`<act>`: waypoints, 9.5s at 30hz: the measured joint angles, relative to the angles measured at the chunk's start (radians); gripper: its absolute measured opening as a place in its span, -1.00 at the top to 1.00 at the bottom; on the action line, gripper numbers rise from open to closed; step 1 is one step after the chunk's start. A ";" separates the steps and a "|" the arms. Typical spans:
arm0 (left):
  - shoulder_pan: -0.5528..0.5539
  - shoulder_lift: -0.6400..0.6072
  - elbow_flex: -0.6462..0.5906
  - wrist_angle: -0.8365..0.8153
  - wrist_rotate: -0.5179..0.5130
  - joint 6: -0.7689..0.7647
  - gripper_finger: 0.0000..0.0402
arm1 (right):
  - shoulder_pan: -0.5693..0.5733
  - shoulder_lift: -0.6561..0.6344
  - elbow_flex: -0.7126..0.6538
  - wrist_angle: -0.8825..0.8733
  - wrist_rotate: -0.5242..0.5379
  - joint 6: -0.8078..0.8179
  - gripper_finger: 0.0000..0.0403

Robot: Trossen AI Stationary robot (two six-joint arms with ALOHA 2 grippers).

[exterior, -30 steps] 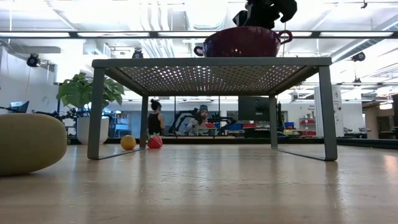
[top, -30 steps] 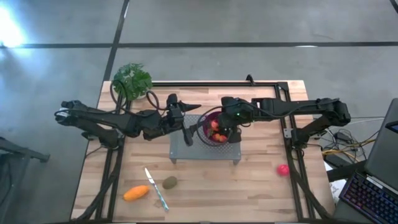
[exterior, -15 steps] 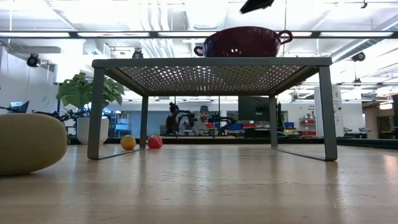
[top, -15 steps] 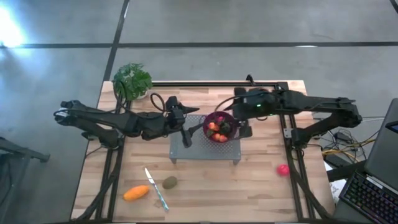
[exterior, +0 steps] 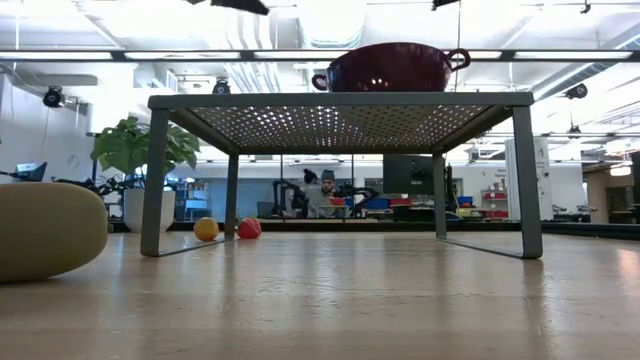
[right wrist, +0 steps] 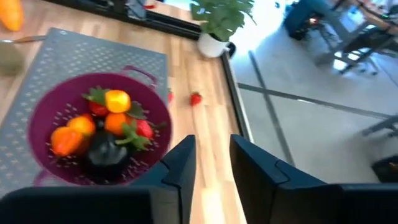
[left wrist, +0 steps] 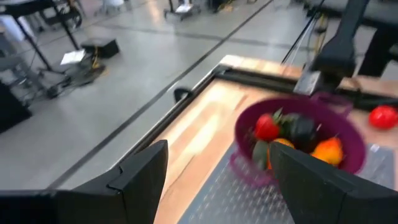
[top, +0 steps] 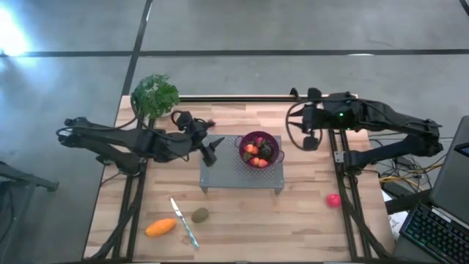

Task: Pick & Place Fruit
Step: Put the pear in the purple strainer bowl on the shelf

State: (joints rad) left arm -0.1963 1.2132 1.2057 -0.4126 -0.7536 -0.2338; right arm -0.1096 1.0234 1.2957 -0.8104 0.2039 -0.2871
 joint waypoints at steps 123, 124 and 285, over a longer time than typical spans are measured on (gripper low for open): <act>0.202 0.266 -1.005 1.052 0.265 0.022 -0.45 | -0.068 -0.059 -0.079 -0.001 0.008 0.014 0.96; 0.202 0.269 -1.002 1.053 0.264 0.022 -0.45 | -0.068 -0.059 -0.079 -0.001 0.008 0.014 0.96; 0.066 0.517 0.020 1.144 0.585 0.121 0.23 | 0.402 -0.032 -0.451 0.834 0.085 -0.764 -0.14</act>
State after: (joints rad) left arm -0.1303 1.7298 1.2255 0.7313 -0.1684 -0.1131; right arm 0.2920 0.9913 0.8452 0.0232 0.2886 -1.0515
